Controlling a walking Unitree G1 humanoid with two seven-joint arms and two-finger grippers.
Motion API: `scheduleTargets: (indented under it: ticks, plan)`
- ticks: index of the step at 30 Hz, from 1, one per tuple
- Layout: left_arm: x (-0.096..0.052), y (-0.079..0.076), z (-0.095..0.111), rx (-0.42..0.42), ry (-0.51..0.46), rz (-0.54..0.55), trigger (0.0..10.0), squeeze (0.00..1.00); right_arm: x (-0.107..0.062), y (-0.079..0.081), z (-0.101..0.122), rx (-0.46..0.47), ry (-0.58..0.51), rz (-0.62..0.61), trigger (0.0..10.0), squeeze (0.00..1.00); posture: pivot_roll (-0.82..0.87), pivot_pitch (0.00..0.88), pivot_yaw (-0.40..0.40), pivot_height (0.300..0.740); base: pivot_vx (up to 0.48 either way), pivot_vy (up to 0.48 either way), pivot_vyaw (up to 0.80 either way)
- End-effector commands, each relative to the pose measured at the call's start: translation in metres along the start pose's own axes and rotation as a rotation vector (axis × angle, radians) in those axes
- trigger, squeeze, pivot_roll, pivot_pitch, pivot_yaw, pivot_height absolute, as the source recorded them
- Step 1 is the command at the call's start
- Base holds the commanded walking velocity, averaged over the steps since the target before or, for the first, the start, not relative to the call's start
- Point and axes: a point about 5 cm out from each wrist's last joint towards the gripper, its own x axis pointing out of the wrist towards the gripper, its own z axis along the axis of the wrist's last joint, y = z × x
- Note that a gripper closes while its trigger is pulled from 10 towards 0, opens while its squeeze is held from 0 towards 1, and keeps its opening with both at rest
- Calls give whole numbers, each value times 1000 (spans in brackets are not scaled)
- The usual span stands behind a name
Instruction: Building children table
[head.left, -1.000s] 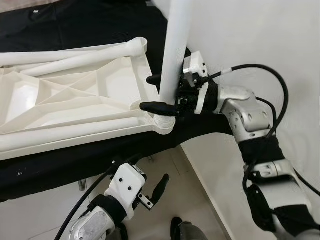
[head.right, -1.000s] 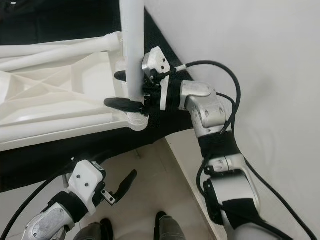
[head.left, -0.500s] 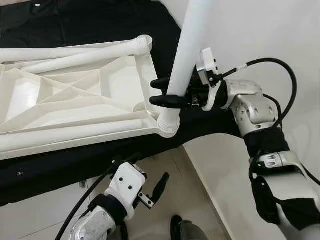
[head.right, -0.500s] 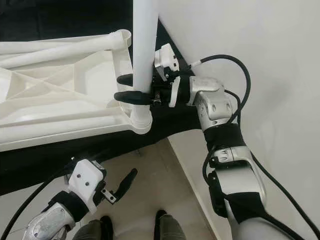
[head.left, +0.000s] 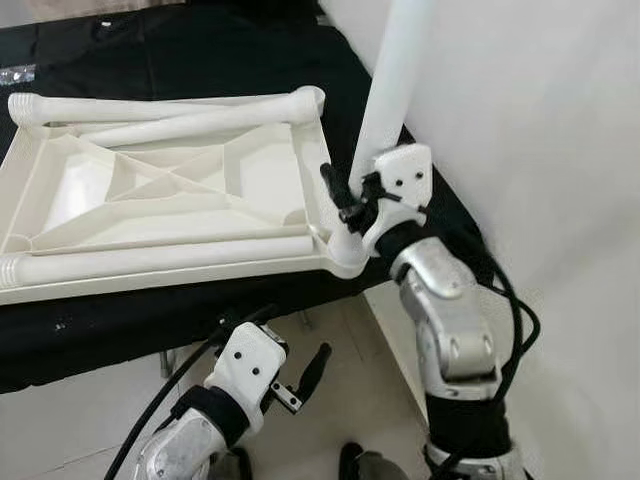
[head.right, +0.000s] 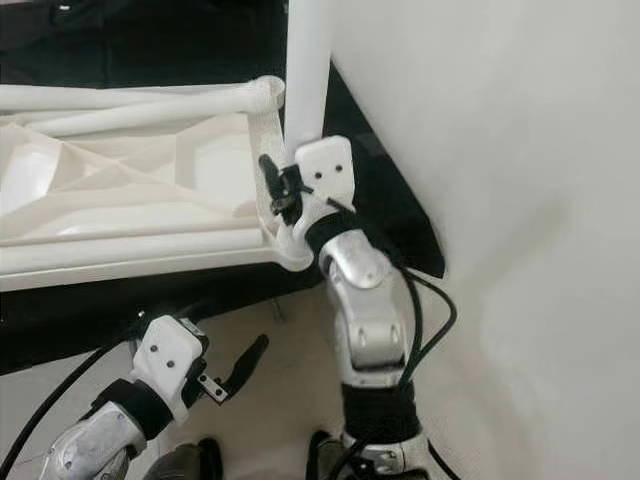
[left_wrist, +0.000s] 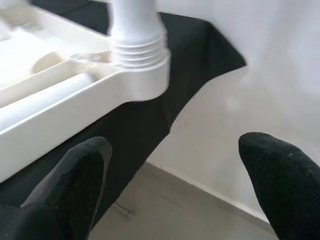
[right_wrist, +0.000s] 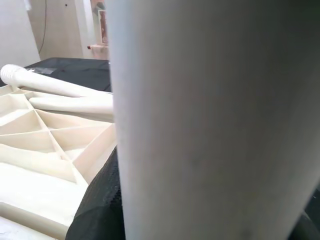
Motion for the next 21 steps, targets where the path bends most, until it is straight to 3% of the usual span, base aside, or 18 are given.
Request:
scheduleTargets:
  ticks: [1,2,3,6,7,15,16,17,18,21]
  plan:
    - [0,-3,-5,-14,12,-11,10000,0,3,8,-29,5,133,28,5765,0,-1,268,-52,740,0,0,0]
    - [0,-3,-5,-14,12,-11,10000,0,3,8,-29,5,133,28,5765,0,-1,268,-52,740,0,0,0]
    - [1,-2,-5,-13,11,-9,10000,0,6,10,-24,3,107,44,10000,0,-1,268,-52,740,0,0,0]
    - [2,-2,-5,-11,9,-2,10000,0,11,17,-14,32,41,88,10000,0,1,263,-57,740,0,0,0]
    - [2,-2,-5,-10,7,0,10000,0,10,23,-8,47,19,121,10000,1000,3,262,-58,740,0,0,0]
    - [2,-2,-4,-12,3,4,10000,0,12,31,4,83,-41,258,10000,1000,6,261,-62,740,0,0,0]
    - [2,-2,-3,-13,0,5,10000,0,14,27,5,73,-59,381,10000,616,14,262,-61,740,0,0,0]
    - [2,-2,-3,-13,0,5,10000,0,14,27,5,73,-59,381,10000,616,14,262,-61,740,0,0,0]
    - [3,-2,-3,-13,-1,5,10000,0,14,24,5,62,-61,423,10000,0,14,262,-61,740,0,0,0]
    - [2,-3,-3,-13,-2,5,10000,0,16,11,1,12,-54,529,10000,0,19,264,-67,740,0,0,0]
